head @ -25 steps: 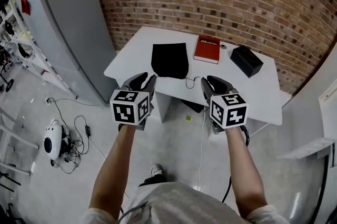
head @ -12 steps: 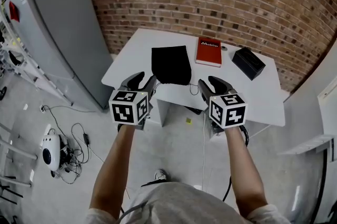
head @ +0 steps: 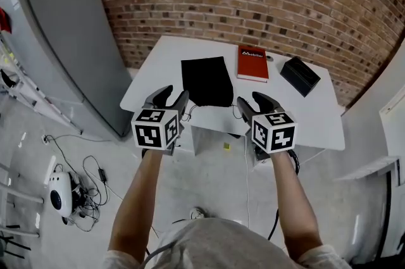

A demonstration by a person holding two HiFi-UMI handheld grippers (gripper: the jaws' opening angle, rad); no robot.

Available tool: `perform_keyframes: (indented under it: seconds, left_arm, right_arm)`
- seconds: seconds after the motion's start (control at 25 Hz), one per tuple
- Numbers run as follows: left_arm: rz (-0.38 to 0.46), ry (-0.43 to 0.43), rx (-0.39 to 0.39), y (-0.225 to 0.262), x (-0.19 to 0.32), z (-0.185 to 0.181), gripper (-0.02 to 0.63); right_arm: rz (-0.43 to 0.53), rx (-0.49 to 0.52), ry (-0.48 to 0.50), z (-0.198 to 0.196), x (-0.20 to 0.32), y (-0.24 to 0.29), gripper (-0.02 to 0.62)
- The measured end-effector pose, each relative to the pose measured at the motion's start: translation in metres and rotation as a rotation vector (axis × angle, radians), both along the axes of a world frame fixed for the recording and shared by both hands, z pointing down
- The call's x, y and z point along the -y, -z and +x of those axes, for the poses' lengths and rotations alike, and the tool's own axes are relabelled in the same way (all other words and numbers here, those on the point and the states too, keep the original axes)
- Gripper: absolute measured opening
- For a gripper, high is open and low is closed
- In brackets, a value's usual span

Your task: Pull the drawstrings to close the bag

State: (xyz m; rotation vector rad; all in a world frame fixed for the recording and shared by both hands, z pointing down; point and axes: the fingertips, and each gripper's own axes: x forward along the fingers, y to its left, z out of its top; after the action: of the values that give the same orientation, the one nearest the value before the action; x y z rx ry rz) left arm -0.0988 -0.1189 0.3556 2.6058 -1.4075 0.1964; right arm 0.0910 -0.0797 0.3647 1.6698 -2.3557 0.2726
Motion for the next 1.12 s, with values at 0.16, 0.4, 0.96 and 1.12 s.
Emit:
perform_keyframes:
  seconds: [0.16,0.4,0.96,1.12]
  left_arm:
    - [-0.006,-0.027,-0.011,-0.003,0.013,-0.002,0.201]
    - [-0.006,-0.073,-0.003,-0.009,0.028,-0.002,0.201]
    - [-0.034,-0.103,-0.002,-0.030,0.028,0.000,0.201]
    - [-0.038,-0.104,0.008,-0.038,0.030,0.002,0.201]
  right_arm:
    - [-0.004,-0.003,-0.025,-0.002,0.008,-0.002,0.210]
    - [-0.011,-0.015,-0.043,-0.011,0.018,-0.007,0.219]
    - [-0.053,-0.023,-0.061,-0.008,0.015,-0.029,0.219]
    - [-0.067,-0.029,-0.046,-0.007,0.021,-0.043,0.219]
